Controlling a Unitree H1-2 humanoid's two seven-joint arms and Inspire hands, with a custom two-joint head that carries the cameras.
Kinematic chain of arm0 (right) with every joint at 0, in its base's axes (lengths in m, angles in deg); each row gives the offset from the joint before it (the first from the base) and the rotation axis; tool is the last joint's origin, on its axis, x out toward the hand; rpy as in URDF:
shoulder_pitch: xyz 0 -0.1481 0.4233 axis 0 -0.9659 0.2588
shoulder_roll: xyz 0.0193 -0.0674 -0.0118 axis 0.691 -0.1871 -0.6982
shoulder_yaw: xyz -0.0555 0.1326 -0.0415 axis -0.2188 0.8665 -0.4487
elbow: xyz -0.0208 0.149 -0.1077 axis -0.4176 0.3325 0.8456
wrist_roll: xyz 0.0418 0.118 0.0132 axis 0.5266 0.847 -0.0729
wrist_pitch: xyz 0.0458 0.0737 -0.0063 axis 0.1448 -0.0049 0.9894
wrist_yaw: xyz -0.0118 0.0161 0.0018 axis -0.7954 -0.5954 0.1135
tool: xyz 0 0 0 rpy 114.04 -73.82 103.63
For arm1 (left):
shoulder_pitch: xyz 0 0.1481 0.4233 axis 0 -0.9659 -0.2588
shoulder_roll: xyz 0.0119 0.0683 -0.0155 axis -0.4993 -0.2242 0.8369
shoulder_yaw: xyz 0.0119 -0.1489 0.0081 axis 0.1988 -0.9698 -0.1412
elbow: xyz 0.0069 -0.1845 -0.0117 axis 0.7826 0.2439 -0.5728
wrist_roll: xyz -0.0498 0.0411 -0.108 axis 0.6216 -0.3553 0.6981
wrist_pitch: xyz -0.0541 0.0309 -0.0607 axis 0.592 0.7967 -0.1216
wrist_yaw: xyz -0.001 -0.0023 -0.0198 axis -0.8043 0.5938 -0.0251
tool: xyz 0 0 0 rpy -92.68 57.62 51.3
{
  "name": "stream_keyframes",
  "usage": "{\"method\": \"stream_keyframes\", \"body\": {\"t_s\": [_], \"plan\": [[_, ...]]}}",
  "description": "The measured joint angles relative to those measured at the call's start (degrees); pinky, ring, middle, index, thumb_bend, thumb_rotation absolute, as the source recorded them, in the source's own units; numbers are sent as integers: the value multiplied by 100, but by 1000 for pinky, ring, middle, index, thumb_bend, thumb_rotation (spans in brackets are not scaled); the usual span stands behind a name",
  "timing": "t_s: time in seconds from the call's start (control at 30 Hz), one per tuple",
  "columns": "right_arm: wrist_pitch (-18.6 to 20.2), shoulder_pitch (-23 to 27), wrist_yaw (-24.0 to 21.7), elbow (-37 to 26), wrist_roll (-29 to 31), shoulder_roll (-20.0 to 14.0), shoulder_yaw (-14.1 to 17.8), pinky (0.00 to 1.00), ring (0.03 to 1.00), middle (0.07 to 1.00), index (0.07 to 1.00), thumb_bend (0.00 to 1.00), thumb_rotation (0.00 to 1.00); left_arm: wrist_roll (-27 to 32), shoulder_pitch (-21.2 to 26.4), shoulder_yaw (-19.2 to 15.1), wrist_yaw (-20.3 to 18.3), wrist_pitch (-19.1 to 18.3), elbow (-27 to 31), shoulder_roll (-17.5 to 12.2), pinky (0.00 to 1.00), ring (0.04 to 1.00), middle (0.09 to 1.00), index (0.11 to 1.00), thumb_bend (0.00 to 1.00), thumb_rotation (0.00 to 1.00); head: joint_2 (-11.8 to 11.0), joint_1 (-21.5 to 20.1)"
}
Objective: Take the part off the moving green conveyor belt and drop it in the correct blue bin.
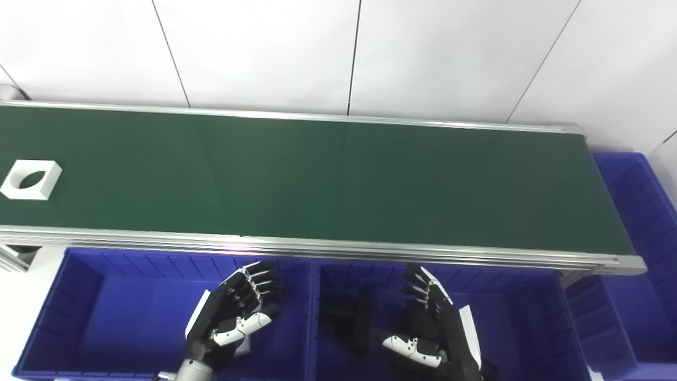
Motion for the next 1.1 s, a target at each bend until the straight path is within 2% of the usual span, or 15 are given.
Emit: {"method": "stream_keyframes", "body": {"t_s": [0.03, 0.07, 0.1, 0.17, 0.27, 0.3, 0.4, 0.47, 0.53, 0.67, 0.87, 1.1], "plan": [[-55, -1, 0, 34, 2, -3, 0, 636, 735, 811, 848, 644, 20, 1, -1, 1, 0, 0, -1, 5, 651, 643, 676, 710, 621, 0, -149, 288], [-118, 0, 0, 81, 7, -8, 1, 638, 738, 812, 848, 643, 15, 2, 0, 3, -2, 2, -10, 16, 651, 642, 675, 708, 624, 0, -176, 344], [-149, -1, 0, 118, 12, -18, 2, 640, 743, 815, 852, 636, 13, 2, 0, 11, -4, 11, -29, 27, 653, 643, 677, 705, 637, 0, -342, 710], [-211, -5, 0, 175, 21, -57, 6, 645, 748, 821, 861, 622, 21, 4, 0, 27, -8, 52, -100, 60, 651, 645, 680, 702, 644, 0, -361, 774], [-268, -6, -9, 201, 141, -188, 17, 658, 754, 829, 869, 611, 10, -11, 0, 79, -10, 170, -292, 111, 648, 647, 682, 698, 658, 0, -632, 1414], [-274, -5, -13, 220, 200, -238, 21, 654, 753, 835, 877, 598, 4, -49, -7, 100, -9, 231, -346, 138, 646, 646, 680, 697, 658, 0, -634, 1416], [-293, 18, -19, 387, 394, -396, 11, 659, 762, 846, 891, 577, 0, -193, -7, 148, 34, 335, -478, 237, 631, 633, 667, 688, 673, 0, -958, 1942], [-295, 26, -32, 465, 496, -481, -3, 663, 767, 846, 893, 571, 0, -296, 0, 165, 102, 395, -548, 304, 630, 629, 663, 686, 685, 0, -976, 1970], [-295, 59, -41, 547, 614, -538, -9, 664, 766, 846, 891, 565, 0, -378, 39, 170, 130, 485, -657, 349, 634, 629, 664, 686, 697, 0, -1134, 2180], [-295, 156, -47, 603, 732, -609, -41, 680, 769, 853, 886, 540, 0, -489, 122, 185, 192, 592, -782, 394, 632, 628, 670, 684, 728, 0, -1318, 2339], [-296, 237, -47, 759, 776, -620, -68, 690, 773, 854, 888, 527, 0, -515, 213, 192, 229, 738, -1058, 457, 615, 616, 661, 676, 741, 0, -1521, 2567], [-296, 245, -50, 866, 862, -676, 17, 736, 796, 861, 914, 502, 0, -764, 255, 251, 385, 781, -1152, 539, 604, 624, 663, 671, 752, 0, -1548, 2717]]}}
